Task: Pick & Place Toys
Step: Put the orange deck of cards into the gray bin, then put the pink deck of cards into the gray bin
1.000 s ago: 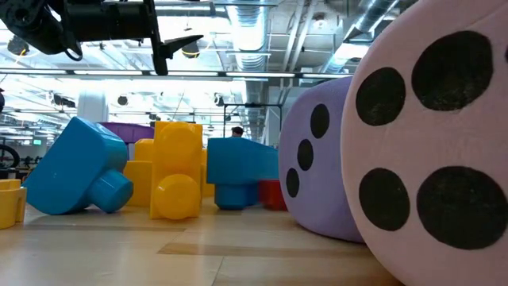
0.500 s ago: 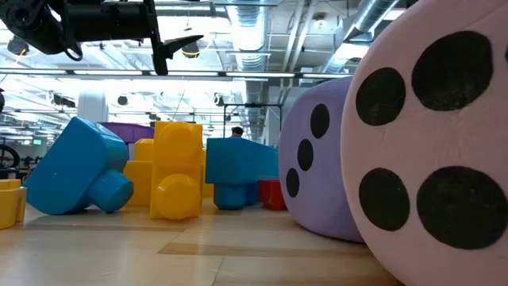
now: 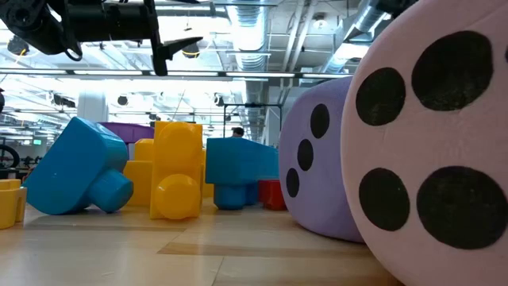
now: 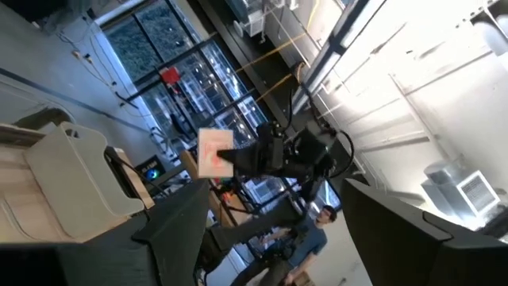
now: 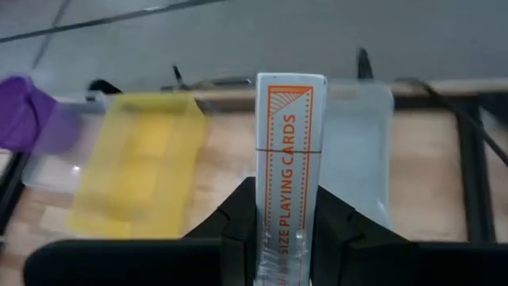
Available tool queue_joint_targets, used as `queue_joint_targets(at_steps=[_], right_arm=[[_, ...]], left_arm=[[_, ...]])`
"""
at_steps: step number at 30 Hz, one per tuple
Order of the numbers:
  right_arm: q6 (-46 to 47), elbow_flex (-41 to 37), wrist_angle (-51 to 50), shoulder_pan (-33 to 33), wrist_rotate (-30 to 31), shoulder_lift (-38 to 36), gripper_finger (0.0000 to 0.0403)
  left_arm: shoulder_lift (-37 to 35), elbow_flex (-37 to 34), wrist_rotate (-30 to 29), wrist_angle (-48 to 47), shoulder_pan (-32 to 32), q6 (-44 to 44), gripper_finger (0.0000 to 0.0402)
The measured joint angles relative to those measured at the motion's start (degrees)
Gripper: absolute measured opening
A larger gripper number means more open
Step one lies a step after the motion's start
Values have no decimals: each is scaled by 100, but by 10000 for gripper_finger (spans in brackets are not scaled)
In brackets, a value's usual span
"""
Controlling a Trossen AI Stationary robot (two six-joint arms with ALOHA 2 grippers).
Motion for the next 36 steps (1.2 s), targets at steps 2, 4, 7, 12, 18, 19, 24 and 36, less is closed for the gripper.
queue_joint_targets(at_steps=[2,4,7,12,18,19,24,36], right_arm=[[-559,-48,372,-673,-627,155,62],[-1043,-199,624,-1311,-1501,349,62],[-1551,-448,1072,-2106,-2854,660,62],[-1989,-728,1372,-2798,-3492,1301,71],[-2145,-751,1442,-3206,-3579,1789,92],[-2205,-751,1502,-3219,-3626,1857,100],[-2312,-746,1743,-3205,-3820,2030,152],[-2503,-746,1368,-2809,-3918,1389,247]], left_arm=[[0,0,-95,0,0,-29,278],[0,0,-114,2,0,-35,278],[0,0,-131,2,0,-39,278],[0,0,-131,2,0,-53,278],[0,0,-176,2,0,-205,278],[0,0,-221,2,0,-205,278],[0,0,-493,2,0,-205,278],[0,0,-559,3,-2,-205,278]])
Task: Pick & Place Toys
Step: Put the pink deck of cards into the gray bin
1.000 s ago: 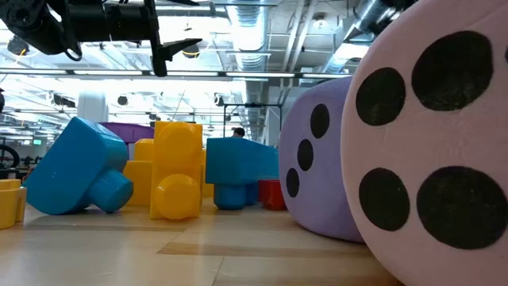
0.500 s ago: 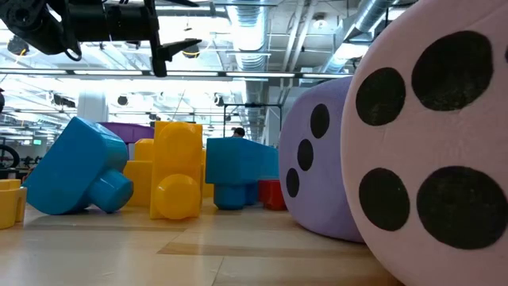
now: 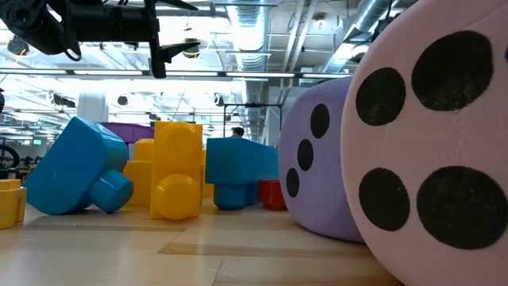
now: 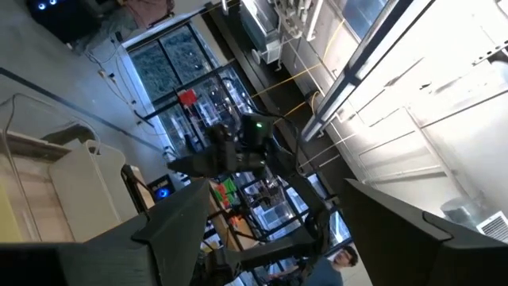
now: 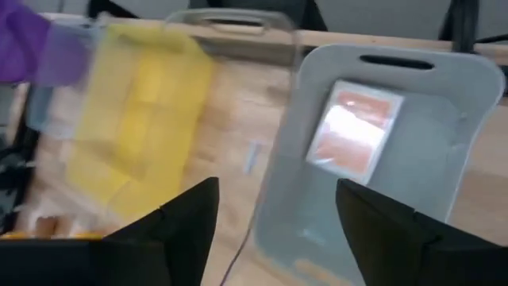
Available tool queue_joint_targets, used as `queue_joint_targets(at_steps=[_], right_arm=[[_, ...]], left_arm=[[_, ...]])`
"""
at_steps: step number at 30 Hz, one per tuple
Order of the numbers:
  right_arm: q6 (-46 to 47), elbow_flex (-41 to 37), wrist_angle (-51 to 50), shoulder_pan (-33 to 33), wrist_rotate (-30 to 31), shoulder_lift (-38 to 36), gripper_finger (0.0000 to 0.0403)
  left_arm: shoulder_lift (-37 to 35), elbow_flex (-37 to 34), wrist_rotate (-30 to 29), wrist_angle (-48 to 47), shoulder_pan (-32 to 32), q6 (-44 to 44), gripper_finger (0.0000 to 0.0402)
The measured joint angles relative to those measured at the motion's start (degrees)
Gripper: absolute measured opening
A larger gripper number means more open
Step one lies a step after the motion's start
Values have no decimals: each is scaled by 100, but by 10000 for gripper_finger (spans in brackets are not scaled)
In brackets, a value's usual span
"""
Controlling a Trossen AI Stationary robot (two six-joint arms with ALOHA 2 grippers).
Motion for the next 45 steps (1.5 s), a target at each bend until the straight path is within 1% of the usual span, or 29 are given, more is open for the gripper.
queue_joint_targets(at_steps=[3,5,7,9,12,16,19,21,23,24,25,28,33,36,41,43,45], right_arm=[[219,0,-252,415,64,-485,248],[330,0,-403,837,242,-851,248],[301,0,-492,1401,547,-1240,248],[352,0,-549,2057,1036,-1587,248],[864,0,-593,3261,2192,-1999,249],[1279,0,-600,5052,4160,-2210,249],[1725,2,-715,6304,5622,-2028,249],[2158,3,-874,6980,6462,-1764,249],[2714,3,-1085,7508,7020,-1391,249],[3017,4,-1210,7702,7172,-1185,249],[3337,4,-1340,7859,7228,-969,249],[4371,4,-1747,8229,7098,-267,249],[5813,5,-1597,8893,6658,661,249],[6669,4,-1693,9175,6171,1100,249],[7408,4,-1655,9357,5323,1729,249],[7713,2,-1661,9380,4864,1936,249],[8073,2,-1622,9379,4542,2087,249]], left_arm=[[0,0,0,-1,0,43,278],[0,0,0,-1,0,50,278],[0,0,2,-1,0,55,278],[0,0,57,-1,0,61,278],[0,0,380,-1,0,63,278],[0,0,802,-3,0,223,278],[0,0,896,-3,-16,487,278],[0,0,909,-3,-36,541,278],[0,0,911,-3,-37,544,278],[0,0,911,-3,-37,544,278],[0,0,911,-3,-37,544,278],[0,0,911,-3,-37,546,278],[0,-2,903,-3,-37,553,278],[0,-2,897,-3,-37,562,278],[0,-2,885,-3,-35,581,278],[0,-2,885,-3,-35,732,278],[2,-2,885,-3,-35,882,278]])
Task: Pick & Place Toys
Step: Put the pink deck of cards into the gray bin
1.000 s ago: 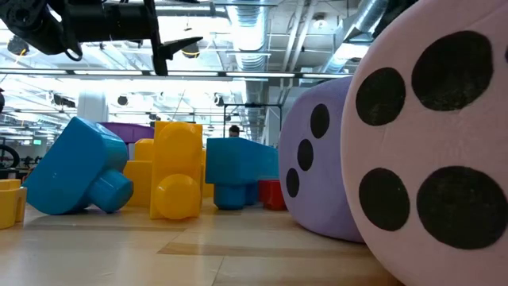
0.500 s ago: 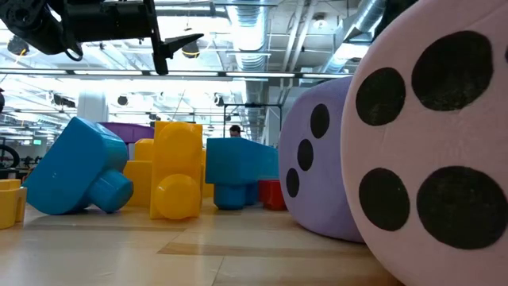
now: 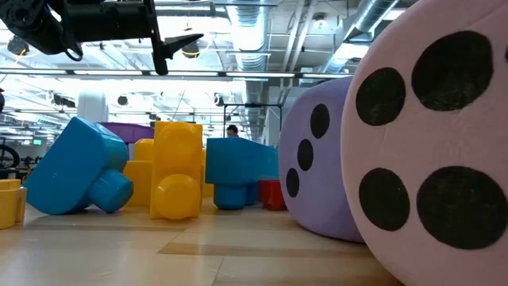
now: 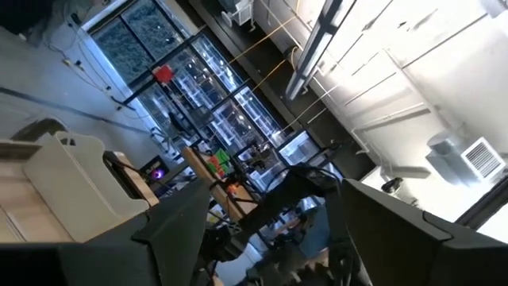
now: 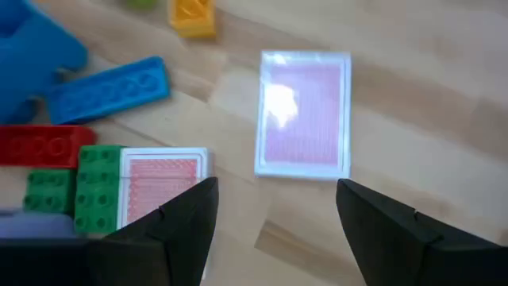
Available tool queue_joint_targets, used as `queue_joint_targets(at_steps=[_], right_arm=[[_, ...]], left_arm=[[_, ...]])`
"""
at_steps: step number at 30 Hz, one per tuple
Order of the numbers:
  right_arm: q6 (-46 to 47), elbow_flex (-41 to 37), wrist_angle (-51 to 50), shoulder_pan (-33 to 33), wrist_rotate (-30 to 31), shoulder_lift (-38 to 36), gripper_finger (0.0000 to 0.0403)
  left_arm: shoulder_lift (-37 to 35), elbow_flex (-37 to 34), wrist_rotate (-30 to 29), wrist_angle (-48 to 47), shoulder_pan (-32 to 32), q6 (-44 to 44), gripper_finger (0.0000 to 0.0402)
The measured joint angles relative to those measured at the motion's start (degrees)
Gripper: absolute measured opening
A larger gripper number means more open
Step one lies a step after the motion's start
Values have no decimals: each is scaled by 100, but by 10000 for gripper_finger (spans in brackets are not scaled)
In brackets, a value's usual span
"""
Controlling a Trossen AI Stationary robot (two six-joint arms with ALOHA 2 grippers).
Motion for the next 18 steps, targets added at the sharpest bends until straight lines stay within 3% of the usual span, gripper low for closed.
queue_joint_targets(at_steps=[6,18], right_arm=[[735,-2,301,196,113,154,250],[328,-2,-11,297,279,147,267]], left_arm=[[0,0,0,0,0,79,278],[-1,0,4,2,0,-796,278]])
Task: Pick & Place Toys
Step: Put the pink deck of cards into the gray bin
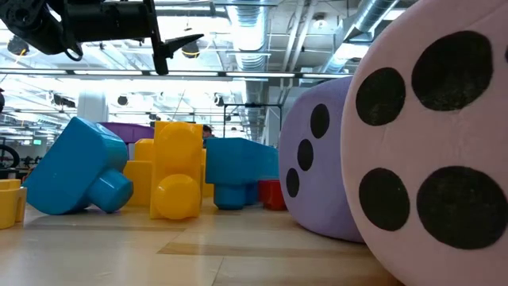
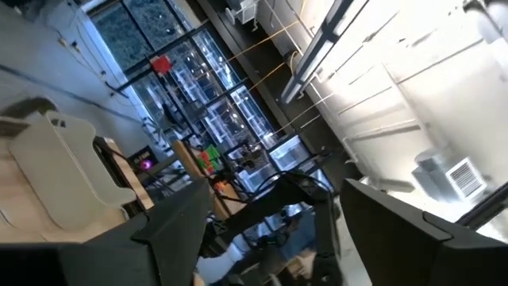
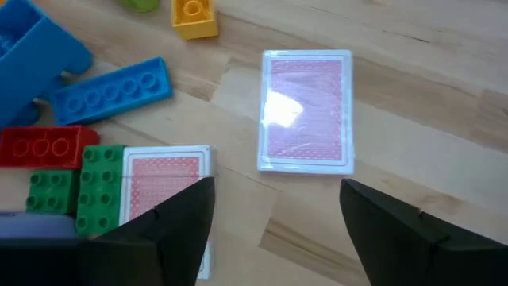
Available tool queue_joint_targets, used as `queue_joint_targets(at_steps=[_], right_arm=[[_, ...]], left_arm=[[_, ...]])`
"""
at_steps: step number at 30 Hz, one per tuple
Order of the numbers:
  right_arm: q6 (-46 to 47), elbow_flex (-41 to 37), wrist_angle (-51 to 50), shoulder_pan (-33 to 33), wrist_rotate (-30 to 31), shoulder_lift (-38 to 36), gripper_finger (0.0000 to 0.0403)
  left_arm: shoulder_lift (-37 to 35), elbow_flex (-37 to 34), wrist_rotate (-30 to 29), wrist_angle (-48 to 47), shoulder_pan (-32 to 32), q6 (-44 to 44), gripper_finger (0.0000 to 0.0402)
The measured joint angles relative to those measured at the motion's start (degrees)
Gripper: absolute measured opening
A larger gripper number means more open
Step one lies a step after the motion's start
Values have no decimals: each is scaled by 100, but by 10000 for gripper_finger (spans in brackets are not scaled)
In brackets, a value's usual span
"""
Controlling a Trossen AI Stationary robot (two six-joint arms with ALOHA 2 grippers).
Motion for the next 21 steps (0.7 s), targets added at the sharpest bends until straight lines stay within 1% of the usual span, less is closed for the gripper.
queue_joint_targets(at_steps=[2,5,7,9,15,18,21], right_arm=[[-209,-2,80,-2,1,0,290],[-474,-89,118,-15,3,0,338],[-482,-210,125,-24,-4,0,374],[-424,-384,175,-22,-27,0,393],[-288,-998,830,79,-36,0,378],[-286,-1259,1206,56,-30,0,383],[-286,-1435,1378,-22,-16,2,395]], left_arm=[[-1,0,2,-2,0,-255,278],[1,0,40,0,-2,-567,278],[1,0,129,2,-4,-735,278],[0,0,221,2,-4,-815,278],[-1,0,289,0,-2,-835,278],[-1,0,289,0,-2,-810,278],[-1,0,289,0,-2,-804,278]])
